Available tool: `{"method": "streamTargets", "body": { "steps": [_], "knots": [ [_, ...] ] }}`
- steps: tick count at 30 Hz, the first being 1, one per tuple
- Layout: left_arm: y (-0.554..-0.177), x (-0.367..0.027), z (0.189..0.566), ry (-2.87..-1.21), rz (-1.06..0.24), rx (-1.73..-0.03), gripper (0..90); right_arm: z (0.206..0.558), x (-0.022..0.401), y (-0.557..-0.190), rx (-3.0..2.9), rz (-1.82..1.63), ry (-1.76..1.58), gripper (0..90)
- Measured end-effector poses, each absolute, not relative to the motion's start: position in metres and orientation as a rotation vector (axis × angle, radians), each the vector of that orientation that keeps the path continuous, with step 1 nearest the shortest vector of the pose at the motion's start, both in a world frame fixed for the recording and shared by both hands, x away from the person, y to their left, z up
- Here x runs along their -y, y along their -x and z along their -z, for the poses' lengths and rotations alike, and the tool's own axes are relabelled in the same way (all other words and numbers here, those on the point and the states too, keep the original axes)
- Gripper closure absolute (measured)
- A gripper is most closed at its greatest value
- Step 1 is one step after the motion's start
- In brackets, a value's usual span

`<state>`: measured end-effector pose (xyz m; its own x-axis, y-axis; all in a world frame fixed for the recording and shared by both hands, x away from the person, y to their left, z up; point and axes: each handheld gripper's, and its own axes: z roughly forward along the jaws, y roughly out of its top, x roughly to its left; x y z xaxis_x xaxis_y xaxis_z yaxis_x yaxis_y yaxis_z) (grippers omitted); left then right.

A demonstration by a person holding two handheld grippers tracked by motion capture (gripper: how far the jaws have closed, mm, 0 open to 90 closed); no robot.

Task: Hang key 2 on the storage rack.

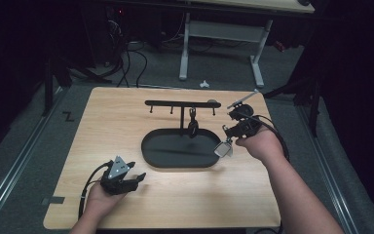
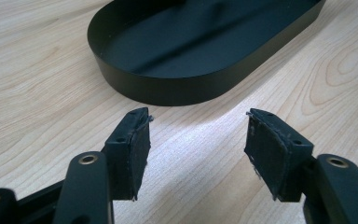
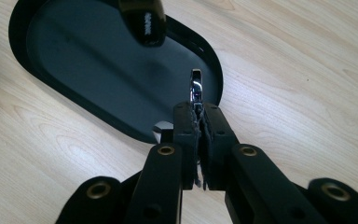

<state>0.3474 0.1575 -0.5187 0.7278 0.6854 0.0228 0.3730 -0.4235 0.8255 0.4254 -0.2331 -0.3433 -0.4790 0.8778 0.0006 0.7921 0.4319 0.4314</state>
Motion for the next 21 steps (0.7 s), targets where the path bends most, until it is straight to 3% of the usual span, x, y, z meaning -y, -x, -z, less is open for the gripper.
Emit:
{"method": "streamTargets", "body": {
  "steps": [21],
  "knots": [
    [-0.342, -0.167, 0.519, -2.061, -0.464, -0.823, 40.2, 0.326, 0.203, -0.452, -2.503, -0.622, -1.381, 86.0]
  ]
}}
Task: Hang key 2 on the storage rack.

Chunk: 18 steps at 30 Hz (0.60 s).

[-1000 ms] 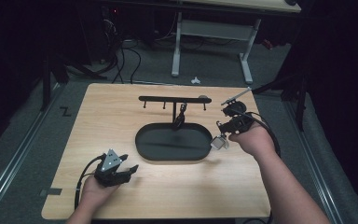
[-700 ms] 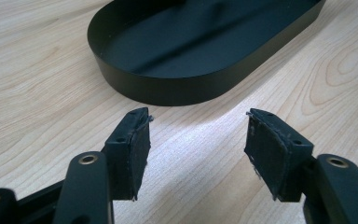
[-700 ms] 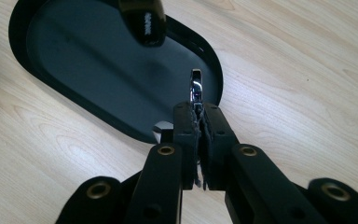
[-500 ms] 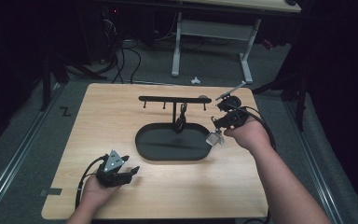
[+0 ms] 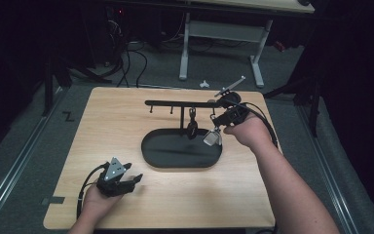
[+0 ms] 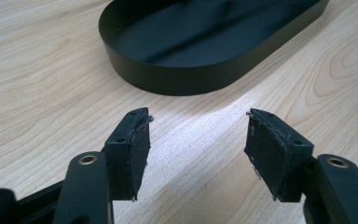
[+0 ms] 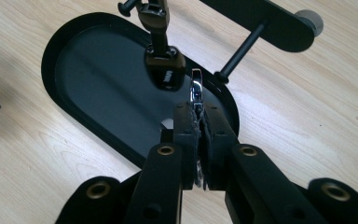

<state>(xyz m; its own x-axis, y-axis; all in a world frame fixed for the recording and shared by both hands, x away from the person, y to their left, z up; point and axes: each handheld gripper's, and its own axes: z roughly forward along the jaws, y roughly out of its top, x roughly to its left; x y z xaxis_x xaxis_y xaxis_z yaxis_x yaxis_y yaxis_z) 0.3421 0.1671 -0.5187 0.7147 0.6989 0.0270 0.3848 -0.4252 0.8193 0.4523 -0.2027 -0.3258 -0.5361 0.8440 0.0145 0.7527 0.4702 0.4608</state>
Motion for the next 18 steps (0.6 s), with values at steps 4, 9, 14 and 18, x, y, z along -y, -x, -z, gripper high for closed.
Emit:
{"method": "streamTargets", "body": {
  "steps": [4, 9, 14, 18],
  "knots": [
    [-0.340, -0.168, 0.519, -2.065, -0.465, -0.824, 40.2, 0.326, 0.204, -0.456, -2.500, -0.626, -1.389, 85.9],
    [-0.340, -0.169, 0.520, -2.065, -0.460, -0.829, 40.2, 0.325, 0.208, -0.459, -2.492, -0.643, -1.407, 85.8],
    [-0.339, -0.168, 0.520, -2.070, -0.460, -0.824, 40.2, 0.327, 0.211, -0.465, -2.488, -0.637, -1.405, 85.6],
    [-0.339, -0.167, 0.520, -2.078, -0.455, -0.820, 40.2, 0.331, 0.214, -0.468, -2.489, -0.658, -1.419, 84.3]
  ]
}}
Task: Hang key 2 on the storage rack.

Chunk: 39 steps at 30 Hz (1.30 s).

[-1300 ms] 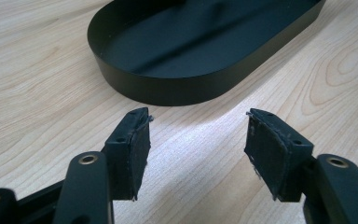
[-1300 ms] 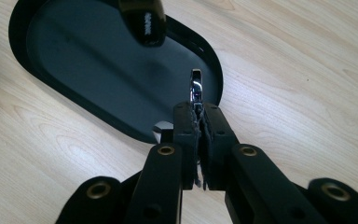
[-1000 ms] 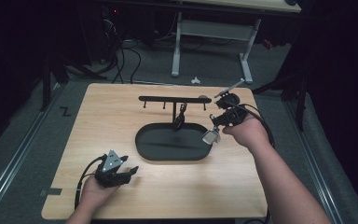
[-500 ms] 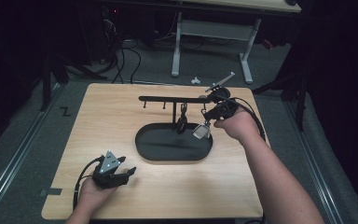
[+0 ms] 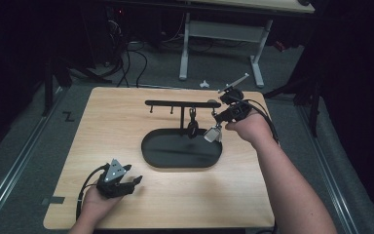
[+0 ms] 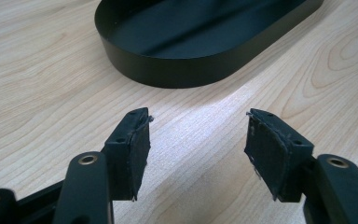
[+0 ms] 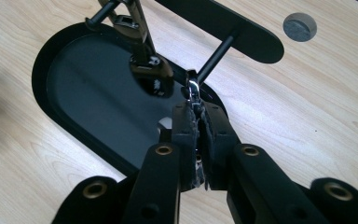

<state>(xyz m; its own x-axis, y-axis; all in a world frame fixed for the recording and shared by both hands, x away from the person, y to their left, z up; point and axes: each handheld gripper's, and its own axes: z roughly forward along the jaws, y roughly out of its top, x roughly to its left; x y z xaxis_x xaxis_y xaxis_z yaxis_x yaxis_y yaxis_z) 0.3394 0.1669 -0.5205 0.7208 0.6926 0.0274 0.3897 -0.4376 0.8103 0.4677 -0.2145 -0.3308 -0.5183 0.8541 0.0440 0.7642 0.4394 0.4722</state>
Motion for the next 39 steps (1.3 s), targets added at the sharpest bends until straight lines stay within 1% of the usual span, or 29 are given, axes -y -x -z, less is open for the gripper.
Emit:
{"method": "streamTargets", "body": {
  "steps": [5, 9, 15, 18, 20, 22, 29, 32, 39],
  "knots": [
    [-0.339, -0.166, 0.521, -2.078, -0.457, -0.817, 40.2, 0.336, 0.217, -0.471, -2.473, -0.653, -1.421, 80.9],
    [-0.339, -0.166, 0.521, -2.075, -0.457, -0.818, 40.2, 0.340, 0.220, -0.472, -2.468, -0.644, -1.438, 80.5],
    [-0.339, -0.166, 0.520, -2.070, -0.467, -0.821, 40.3, 0.347, 0.220, -0.467, -2.464, -0.643, -1.446, 75.7],
    [-0.340, -0.166, 0.519, -2.079, -0.461, -0.820, 40.2, 0.355, 0.222, -0.464, -2.453, -0.633, -1.452, 69.6],
    [-0.340, -0.165, 0.520, -2.070, -0.465, -0.823, 40.1, 0.360, 0.223, -0.461, -2.444, -0.632, -1.469, 67.4],
    [-0.340, -0.165, 0.520, -2.074, -0.465, -0.822, 40.1, 0.367, 0.224, -0.458, -2.443, -0.639, -1.467, 64.6],
    [-0.340, -0.163, 0.521, -2.080, -0.464, -0.818, 40.1, 0.396, 0.225, -0.440, -2.423, -0.651, -1.465, 59.9],
    [-0.339, -0.162, 0.521, -2.085, -0.464, -0.812, 40.1, 0.411, 0.229, -0.429, -2.396, -0.685, -1.461, 55.3],
    [-0.340, -0.160, 0.522, -2.086, -0.462, -0.812, 40.1, 0.451, 0.249, -0.402, -2.298, -0.792, -1.521, 53.1]
  ]
}}
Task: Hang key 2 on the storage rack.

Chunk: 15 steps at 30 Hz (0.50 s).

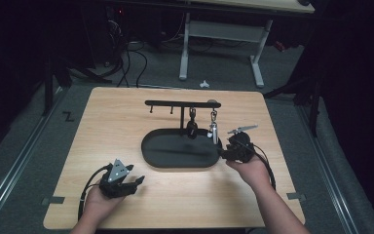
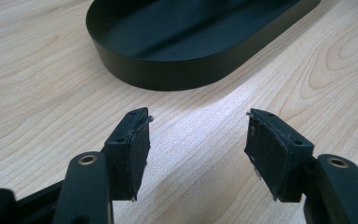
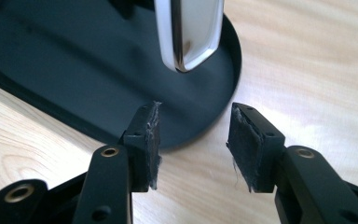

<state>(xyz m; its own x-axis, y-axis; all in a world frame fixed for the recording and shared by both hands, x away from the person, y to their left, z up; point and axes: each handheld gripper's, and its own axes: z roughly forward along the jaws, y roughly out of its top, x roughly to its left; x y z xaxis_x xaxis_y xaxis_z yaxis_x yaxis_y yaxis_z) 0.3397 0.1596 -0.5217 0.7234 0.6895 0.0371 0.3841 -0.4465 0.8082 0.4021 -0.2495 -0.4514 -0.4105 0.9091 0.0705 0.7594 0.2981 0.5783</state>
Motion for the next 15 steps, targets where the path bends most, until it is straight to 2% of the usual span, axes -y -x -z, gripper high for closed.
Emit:
{"method": "streamTargets", "body": {
  "steps": [7, 13, 15],
  "knots": [
    [-0.339, -0.156, 0.522, -2.097, -0.466, -0.803, 40.1, 0.474, 0.264, -0.370, -2.194, -0.872, -1.501, 50.7],
    [-0.339, -0.155, 0.522, -2.097, -0.464, -0.813, 39.8, 0.500, 0.269, -0.332, -2.060, -0.932, -1.419, 41.4],
    [-0.339, -0.156, 0.522, -2.098, -0.470, -0.823, 39.8, 0.511, 0.273, -0.314, -1.978, -0.993, -1.371, 41.5]
  ]
}}
